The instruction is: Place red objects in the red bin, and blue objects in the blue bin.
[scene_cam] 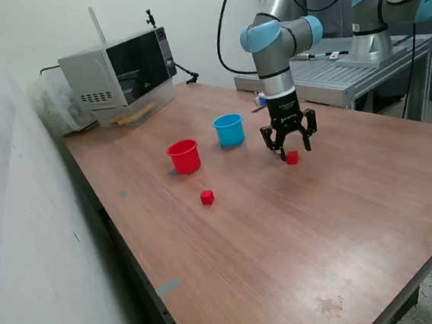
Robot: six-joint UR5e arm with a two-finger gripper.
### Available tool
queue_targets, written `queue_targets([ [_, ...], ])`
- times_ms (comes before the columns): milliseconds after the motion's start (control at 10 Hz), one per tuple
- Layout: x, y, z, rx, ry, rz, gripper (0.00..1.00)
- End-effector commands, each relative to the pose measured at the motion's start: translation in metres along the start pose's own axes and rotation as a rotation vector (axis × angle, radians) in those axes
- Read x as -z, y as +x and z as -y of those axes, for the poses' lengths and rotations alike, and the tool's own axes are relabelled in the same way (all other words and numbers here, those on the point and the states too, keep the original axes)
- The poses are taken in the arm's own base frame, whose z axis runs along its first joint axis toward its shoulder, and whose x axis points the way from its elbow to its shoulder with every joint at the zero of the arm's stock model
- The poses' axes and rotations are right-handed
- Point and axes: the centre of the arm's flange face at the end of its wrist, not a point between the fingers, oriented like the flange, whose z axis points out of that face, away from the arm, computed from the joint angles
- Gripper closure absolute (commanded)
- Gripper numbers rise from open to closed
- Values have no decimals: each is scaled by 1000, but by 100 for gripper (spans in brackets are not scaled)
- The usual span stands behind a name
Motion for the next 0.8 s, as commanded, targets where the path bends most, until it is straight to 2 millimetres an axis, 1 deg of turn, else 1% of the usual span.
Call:
queue_targets([
  [0,2,-10,14,-27,-2,3,100],
  [200,2,-13,17,-30,-2,6,100],
  [700,4,-15,18,-30,9,14,100],
])
